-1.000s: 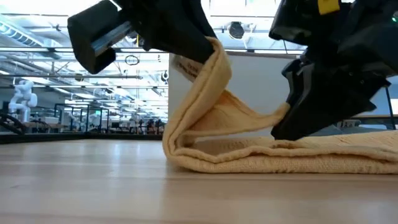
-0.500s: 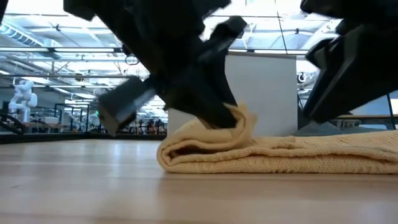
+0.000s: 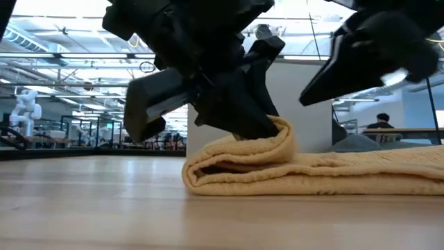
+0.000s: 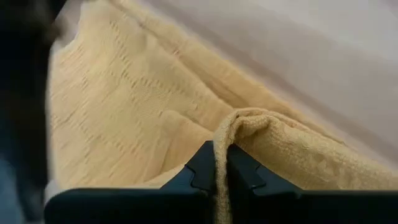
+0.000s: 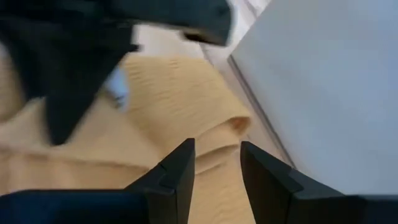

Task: Fold towel
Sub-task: Fold the orange towel

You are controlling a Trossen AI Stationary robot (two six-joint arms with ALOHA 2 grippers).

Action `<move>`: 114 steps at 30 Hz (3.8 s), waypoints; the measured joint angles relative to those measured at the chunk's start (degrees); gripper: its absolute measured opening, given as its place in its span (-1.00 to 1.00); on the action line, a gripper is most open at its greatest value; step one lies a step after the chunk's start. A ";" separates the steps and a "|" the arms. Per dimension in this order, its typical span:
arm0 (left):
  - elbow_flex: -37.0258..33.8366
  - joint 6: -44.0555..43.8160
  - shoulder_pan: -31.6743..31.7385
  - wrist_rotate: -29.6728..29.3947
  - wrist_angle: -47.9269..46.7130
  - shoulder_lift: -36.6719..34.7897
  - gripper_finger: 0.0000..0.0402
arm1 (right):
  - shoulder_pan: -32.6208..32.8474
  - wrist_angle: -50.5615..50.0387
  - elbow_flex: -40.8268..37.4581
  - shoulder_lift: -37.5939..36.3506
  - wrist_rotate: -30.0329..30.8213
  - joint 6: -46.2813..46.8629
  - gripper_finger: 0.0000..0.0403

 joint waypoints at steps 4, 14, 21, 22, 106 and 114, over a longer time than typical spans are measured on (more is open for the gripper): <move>0.00 -1.12 -0.04 1.74 -0.02 0.00 -0.80 | -2.78 1.89 0.00 0.00 -0.31 -1.86 -0.42; 0.00 -4.58 -0.69 2.42 1.16 0.00 0.07 | -4.16 4.64 0.00 0.00 -1.81 -5.17 -0.42; 0.00 -4.48 -3.36 1.01 9.41 -0.01 0.35 | -4.16 4.48 0.00 0.00 -1.81 -5.88 -0.42; 0.00 -3.71 -3.81 -1.05 9.90 -0.07 0.36 | -4.16 4.39 0.00 0.00 -1.81 -5.88 -0.42; 2.80 -24.26 -0.41 -13.32 -28.29 -2.80 0.37 | -12.81 52.85 -13.69 8.93 -28.20 -27.92 -0.42; 2.74 -23.48 0.00 -13.31 -27.48 -2.80 0.37 | -8.73 49.40 -13.68 1.44 -28.60 -30.17 -0.42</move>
